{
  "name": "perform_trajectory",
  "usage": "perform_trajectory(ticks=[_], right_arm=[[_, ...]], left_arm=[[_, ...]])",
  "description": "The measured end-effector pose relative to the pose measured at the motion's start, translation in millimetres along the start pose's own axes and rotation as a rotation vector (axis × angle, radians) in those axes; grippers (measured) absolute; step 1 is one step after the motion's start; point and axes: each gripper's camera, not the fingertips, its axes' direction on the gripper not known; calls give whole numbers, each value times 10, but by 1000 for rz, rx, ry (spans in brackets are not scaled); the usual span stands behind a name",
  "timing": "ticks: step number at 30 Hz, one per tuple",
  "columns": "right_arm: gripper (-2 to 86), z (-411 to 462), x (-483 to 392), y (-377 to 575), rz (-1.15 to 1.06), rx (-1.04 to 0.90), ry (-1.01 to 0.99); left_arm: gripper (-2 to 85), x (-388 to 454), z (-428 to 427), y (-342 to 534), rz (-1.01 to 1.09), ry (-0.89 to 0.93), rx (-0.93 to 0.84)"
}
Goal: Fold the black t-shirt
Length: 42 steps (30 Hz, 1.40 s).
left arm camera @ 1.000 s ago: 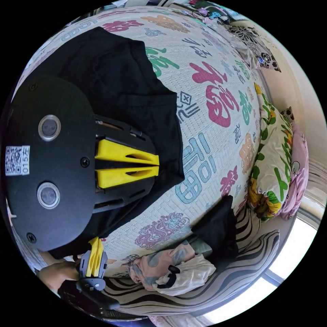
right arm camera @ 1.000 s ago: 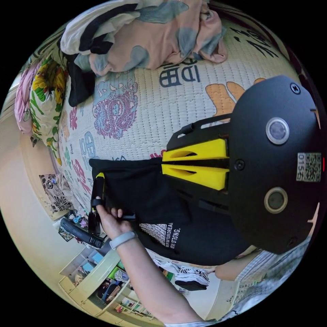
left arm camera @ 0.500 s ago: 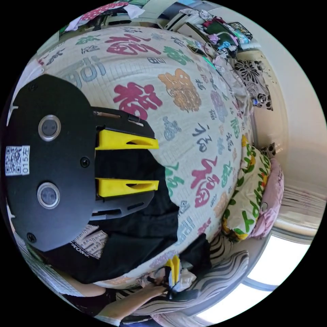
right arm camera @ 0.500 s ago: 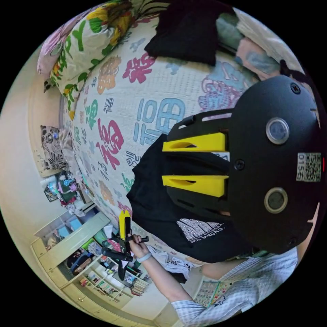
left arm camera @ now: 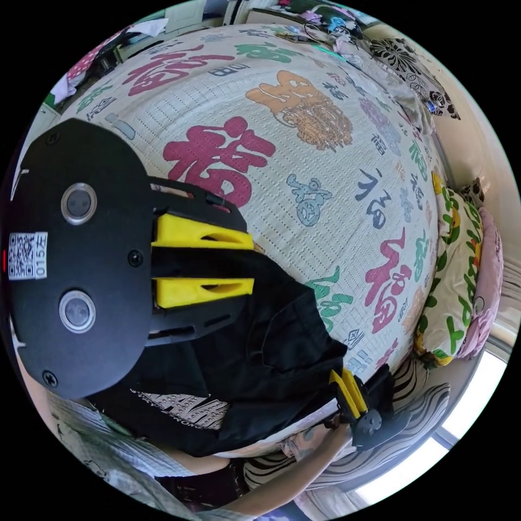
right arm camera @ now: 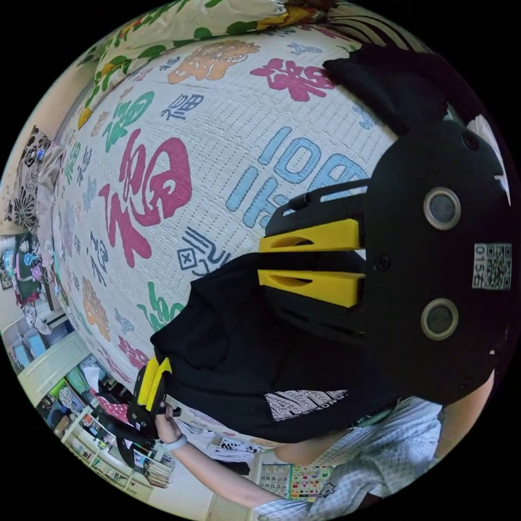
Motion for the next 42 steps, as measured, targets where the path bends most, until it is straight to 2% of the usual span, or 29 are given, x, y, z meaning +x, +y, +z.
perform_trajectory(ticks=[3, 8, 14, 20, 27, 32, 39, 42], right_arm=[[1, 9, -7, 18, 26, -44, -78], [-8, -309, -168, 130, 101, 97, 5], [-8, -619, -441, 125, 125, 172, 143], [-6, -709, -688, 461, 143, 255, 137], [-5, -598, -1296, 1612, 45, 314, -42], [-4, -301, -2103, 2894, -38, 322, -173], [-3, 607, -2921, 4091, -33, 135, -168], [-1, 894, -3138, 4376, -45, 82, -92]], left_arm=[[14, 25, -174, 39, -32, -5, 32], [3, 104, -559, 91, -75, -52, 72], [1, 325, -1084, 93, -92, -164, 126], [1, 622, -1519, 382, -102, -232, 226], [3, 1431, -1866, 1627, 27, -118, 310], [3, 2346, -1868, 2774, 153, -42, 275], [4, 3443, -1208, 4240, 51, 91, 159], [4, 3782, -1029, 4546, 24, 40, 116]])
